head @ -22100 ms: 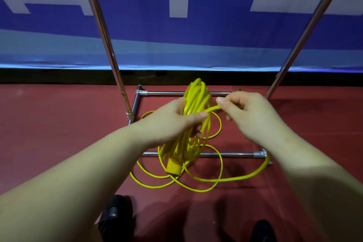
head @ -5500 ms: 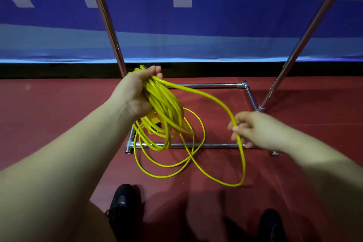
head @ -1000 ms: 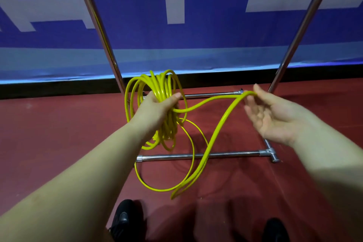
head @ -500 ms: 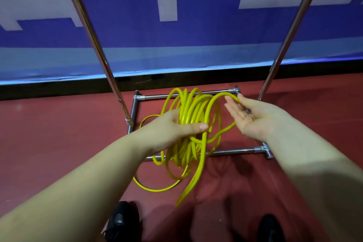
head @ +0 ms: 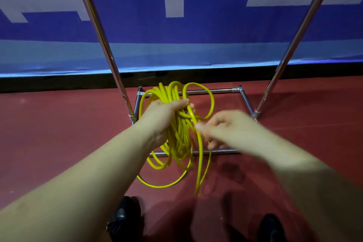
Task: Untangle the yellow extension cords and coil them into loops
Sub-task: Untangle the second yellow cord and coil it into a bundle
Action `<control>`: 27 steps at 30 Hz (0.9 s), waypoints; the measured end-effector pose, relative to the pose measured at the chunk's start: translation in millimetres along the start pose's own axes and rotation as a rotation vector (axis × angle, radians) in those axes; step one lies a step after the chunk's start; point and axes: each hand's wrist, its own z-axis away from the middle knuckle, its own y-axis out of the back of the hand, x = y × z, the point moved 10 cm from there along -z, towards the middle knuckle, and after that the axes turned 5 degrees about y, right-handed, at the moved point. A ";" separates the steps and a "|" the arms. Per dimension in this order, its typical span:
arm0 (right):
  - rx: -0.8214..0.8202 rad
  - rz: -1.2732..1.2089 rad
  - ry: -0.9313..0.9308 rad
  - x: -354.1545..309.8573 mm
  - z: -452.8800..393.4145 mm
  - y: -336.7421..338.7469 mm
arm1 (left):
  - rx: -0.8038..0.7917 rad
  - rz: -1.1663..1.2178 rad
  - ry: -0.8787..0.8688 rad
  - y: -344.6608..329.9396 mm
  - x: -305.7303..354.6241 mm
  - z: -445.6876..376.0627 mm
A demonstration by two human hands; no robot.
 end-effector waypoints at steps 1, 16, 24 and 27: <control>-0.043 0.045 0.053 -1.2 1.2 -14.9 | 0.037 0.010 -0.005 5.9 1.3 -1.5; -0.013 0.376 0.224 17.8 -3.3 -27.9 | 0.133 0.391 0.038 53.2 31.3 -4.8; 0.518 -0.017 0.239 1.4 10.5 66.0 | -0.023 0.142 0.057 21.5 21.3 4.4; 0.552 0.039 0.197 0.7 12.7 74.9 | -0.076 -0.045 0.009 8.3 20.1 11.4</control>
